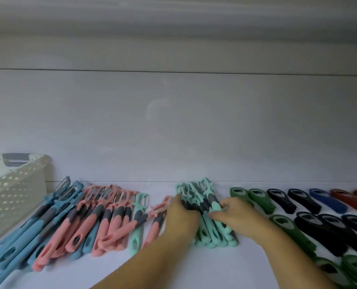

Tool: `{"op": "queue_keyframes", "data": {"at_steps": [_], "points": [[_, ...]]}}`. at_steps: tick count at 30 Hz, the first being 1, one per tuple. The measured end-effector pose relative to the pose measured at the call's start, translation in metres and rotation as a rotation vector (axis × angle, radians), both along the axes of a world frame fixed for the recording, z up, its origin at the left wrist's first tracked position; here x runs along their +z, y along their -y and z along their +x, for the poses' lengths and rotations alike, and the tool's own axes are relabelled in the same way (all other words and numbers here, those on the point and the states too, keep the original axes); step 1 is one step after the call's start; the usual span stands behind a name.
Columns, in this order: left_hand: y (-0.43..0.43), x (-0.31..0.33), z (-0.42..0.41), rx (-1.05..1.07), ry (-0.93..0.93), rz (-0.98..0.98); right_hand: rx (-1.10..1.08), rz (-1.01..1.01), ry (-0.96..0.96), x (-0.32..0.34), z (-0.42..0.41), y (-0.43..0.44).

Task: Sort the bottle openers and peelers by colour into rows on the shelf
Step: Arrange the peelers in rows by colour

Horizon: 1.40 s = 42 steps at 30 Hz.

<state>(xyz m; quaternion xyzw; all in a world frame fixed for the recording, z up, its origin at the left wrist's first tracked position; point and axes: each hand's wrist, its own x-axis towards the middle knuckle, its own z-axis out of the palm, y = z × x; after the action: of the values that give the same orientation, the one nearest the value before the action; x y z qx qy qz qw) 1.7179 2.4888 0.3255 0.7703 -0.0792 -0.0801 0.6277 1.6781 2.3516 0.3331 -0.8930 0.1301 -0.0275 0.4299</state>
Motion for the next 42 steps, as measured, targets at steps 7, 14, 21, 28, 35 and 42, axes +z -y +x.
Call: {"op": "queue_keyframes", "data": {"at_steps": [7, 14, 21, 28, 35, 42], "points": [[0.013, -0.008, -0.001, -0.015, -0.032, -0.108, -0.132, -0.114, 0.099, -0.013, 0.009, 0.007], [-0.001, -0.006, -0.011, -0.060, -0.086, -0.188, -0.214, -0.251, 0.053, -0.021, 0.013, 0.018], [0.004, -0.012, 0.000, -0.199, -0.059, -0.055, -0.233, -0.277, 0.025, -0.018, 0.011, 0.020], [-0.002, -0.003, -0.009, -0.123, 0.324, 0.231, -0.233, -0.289, 0.038, -0.022, 0.013, 0.019], [-0.073, 0.035, 0.029, -0.093, 0.550, 0.992, -0.206, -0.310, 0.038, -0.022, 0.013, 0.021], [-0.114, 0.026, 0.041, 0.038, 0.494, 0.989, -0.201, -0.285, 0.066, -0.021, 0.013, 0.013]]}}
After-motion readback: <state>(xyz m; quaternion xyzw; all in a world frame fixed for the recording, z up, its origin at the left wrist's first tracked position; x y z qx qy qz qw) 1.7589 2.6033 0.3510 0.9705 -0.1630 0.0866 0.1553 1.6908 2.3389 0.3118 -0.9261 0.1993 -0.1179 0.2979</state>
